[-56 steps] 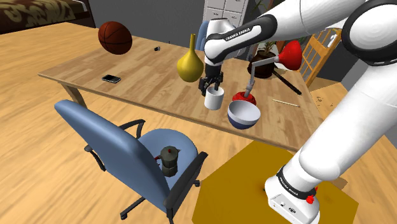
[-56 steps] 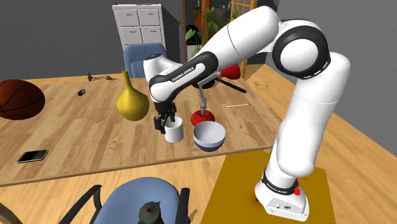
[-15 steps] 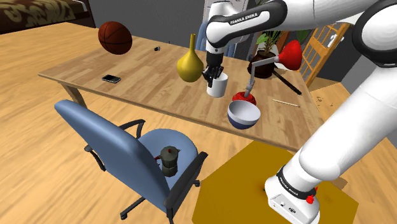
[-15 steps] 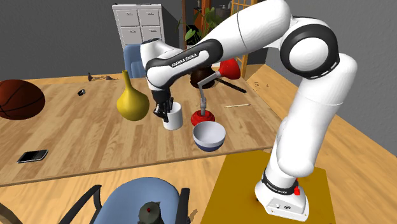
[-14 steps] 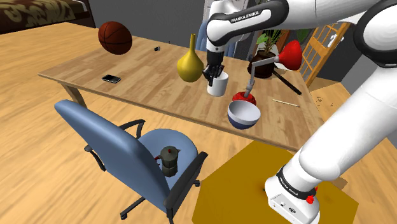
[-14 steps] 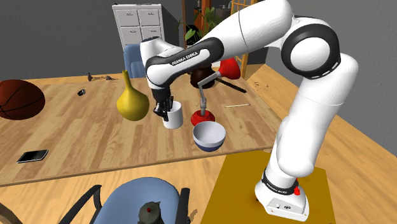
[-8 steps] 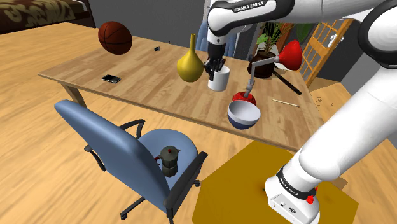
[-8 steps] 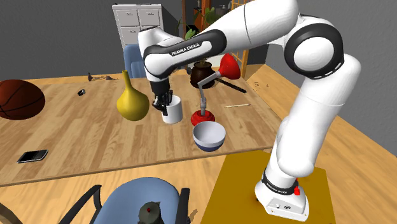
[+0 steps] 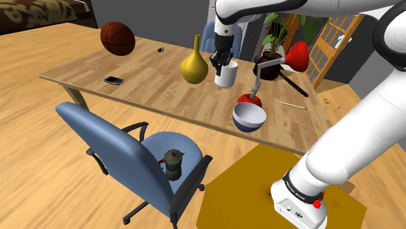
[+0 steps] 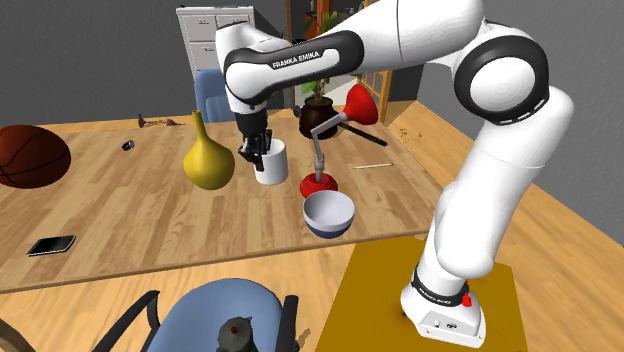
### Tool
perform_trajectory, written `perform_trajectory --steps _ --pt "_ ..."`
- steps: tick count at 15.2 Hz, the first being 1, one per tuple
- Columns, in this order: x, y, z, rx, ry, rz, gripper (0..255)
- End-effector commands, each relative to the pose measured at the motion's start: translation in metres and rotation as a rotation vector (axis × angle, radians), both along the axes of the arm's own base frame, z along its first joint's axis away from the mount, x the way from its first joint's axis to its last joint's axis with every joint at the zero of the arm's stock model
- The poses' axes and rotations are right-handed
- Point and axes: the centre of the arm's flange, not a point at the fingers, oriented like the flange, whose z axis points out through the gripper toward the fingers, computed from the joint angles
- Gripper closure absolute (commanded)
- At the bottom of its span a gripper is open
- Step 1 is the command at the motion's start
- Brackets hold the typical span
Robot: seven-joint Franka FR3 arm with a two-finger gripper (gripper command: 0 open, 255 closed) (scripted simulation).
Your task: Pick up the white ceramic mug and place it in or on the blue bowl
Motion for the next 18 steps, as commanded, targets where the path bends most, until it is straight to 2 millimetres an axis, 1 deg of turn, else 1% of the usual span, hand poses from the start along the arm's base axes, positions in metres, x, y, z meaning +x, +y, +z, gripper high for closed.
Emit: perform_trajectory --steps 1,12,13,18 --pt "-0.021 -0.003 0.005 0.0 0.0 0.0 255" --pt "-0.164 -0.022 0.022 0.0 0.0 0.0 255" --pt "-0.18 -0.024 0.023 0.0 0.0 0.0 255" --pt "-0.18 -0.024 -0.003 0.0 0.0 0.0 255"
